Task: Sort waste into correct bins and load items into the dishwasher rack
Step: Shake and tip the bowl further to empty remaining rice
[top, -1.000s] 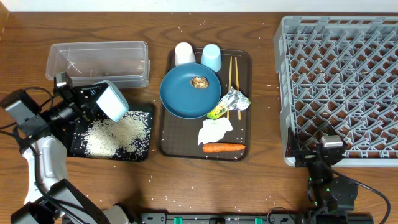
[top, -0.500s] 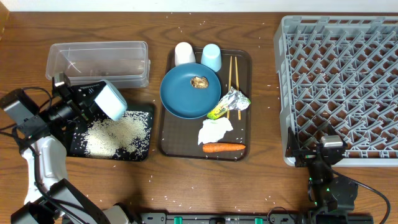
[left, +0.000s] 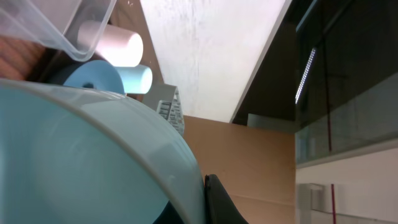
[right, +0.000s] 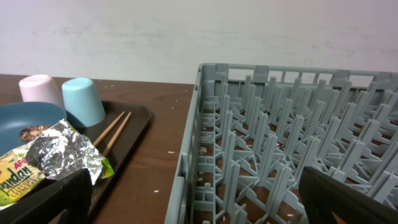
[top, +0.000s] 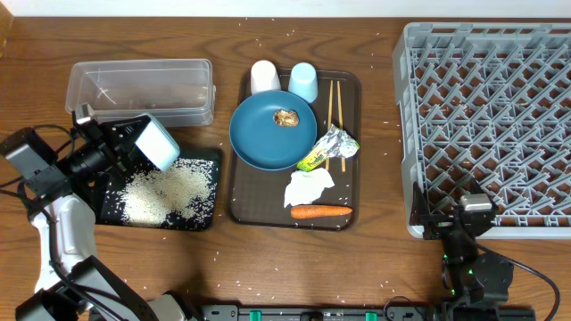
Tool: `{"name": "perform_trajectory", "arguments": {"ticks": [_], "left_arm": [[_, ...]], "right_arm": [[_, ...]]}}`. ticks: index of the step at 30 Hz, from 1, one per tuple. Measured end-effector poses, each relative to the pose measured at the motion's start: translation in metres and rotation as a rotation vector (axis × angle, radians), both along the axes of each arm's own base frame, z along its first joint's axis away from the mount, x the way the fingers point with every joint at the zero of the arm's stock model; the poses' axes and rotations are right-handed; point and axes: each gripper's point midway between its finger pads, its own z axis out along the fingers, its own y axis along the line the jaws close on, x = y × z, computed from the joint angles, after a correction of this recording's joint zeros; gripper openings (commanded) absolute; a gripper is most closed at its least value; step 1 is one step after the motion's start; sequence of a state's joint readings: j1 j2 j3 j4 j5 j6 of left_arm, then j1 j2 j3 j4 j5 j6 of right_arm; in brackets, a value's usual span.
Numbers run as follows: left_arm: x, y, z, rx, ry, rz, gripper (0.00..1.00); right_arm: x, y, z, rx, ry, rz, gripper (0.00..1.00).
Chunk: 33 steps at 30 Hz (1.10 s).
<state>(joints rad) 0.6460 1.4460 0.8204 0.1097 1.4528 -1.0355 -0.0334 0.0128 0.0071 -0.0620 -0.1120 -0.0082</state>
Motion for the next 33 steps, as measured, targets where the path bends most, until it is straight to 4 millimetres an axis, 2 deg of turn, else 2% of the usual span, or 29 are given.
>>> {"name": "perform_trajectory", "arguments": {"ticks": [9,26,33], "left_arm": [[0.005,0.006,-0.005,0.097,-0.049,0.034,0.06],[0.006,0.007,-0.006,0.044,0.005,0.048,0.06],[0.011,0.016,-0.018,0.08,0.057,0.119,0.06]], "right_arm": [[0.0,0.0,0.0,0.0,0.0,0.0,0.99],[0.0,0.0,0.0,0.0,0.0,0.0,0.99],[0.0,0.0,0.0,0.0,0.0,0.0,0.98]]}}
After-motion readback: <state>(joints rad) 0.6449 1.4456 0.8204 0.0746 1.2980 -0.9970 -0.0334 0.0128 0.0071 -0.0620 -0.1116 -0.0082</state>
